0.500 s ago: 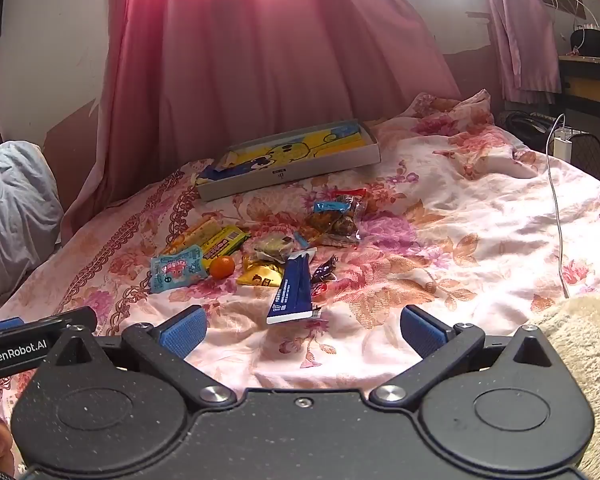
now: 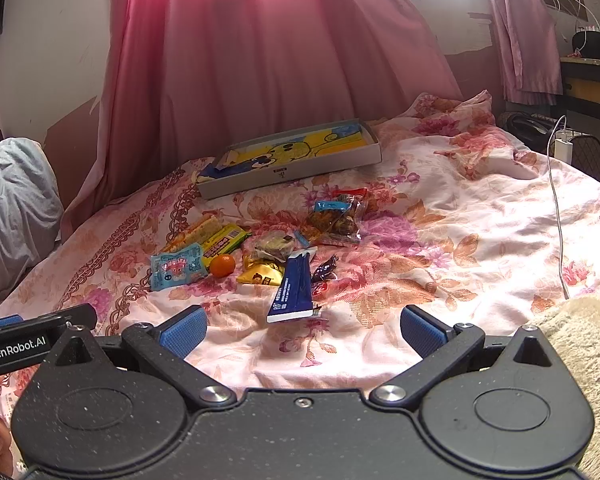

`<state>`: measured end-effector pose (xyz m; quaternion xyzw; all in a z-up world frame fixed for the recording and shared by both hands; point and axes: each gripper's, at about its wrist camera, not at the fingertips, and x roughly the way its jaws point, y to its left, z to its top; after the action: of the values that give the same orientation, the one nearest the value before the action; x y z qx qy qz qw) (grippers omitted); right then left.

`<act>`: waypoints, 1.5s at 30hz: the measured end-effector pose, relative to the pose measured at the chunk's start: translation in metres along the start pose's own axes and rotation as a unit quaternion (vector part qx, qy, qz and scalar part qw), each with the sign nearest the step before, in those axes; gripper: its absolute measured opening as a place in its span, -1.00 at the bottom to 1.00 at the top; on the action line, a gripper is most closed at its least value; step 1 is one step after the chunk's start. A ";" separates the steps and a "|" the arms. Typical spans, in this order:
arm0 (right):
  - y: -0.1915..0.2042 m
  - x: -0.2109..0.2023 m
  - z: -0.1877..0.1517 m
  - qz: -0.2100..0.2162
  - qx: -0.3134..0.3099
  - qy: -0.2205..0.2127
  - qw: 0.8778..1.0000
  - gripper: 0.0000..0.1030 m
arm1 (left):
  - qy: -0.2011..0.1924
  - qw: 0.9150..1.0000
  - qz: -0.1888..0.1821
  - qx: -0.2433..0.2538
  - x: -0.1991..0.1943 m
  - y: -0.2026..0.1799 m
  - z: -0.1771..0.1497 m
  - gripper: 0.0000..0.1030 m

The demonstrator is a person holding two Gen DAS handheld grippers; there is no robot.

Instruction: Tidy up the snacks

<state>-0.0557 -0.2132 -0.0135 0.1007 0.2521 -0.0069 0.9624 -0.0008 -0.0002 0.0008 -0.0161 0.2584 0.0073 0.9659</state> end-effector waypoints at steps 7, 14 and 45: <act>0.000 0.000 0.000 0.000 0.000 0.000 1.000 0.99 | -0.004 1.000 0.003 0.000 -0.001 -0.001 -0.002 0.99; -0.001 0.001 0.000 -0.001 -0.002 0.002 1.000 0.99 | -0.006 1.000 0.004 0.001 -0.001 -0.001 -0.002 0.99; 0.003 0.004 -0.001 -0.010 -0.010 0.009 1.000 0.99 | -0.012 1.000 0.010 0.005 -0.003 0.000 -0.002 0.99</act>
<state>-0.0522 -0.2102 -0.0161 0.0889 0.2616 -0.0127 0.9610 -0.0040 -0.0008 0.0007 -0.0084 0.2470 0.0159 0.9689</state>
